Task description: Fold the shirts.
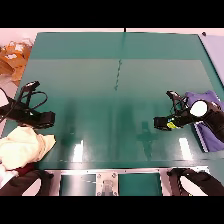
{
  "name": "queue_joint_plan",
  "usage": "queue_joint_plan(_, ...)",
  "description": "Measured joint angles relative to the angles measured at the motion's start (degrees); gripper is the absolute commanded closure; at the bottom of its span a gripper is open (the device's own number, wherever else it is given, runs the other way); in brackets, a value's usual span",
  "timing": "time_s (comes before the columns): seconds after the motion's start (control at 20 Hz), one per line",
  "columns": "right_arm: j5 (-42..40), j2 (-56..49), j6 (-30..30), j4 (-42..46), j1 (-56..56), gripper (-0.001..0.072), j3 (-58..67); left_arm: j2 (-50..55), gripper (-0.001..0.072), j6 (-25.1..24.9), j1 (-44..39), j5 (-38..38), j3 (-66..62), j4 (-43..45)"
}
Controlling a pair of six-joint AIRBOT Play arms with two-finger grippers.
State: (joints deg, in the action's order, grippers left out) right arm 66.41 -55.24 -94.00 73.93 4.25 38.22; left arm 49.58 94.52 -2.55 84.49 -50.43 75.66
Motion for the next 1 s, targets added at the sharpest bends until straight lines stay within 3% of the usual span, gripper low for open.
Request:
queue_joint_plan(0.65,0.0,0.0,0.0,0.0,0.0,0.0695,0.0,0.0,0.0689,0.0,0.0,-0.6,0.0,0.0)
queue_joint_plan(1.0,-1.7,0.0,0.0,0.0,0.0,0.0694,0.0,0.0,0.0687,0.0,0.0,-10.8,0.0,-1.1)
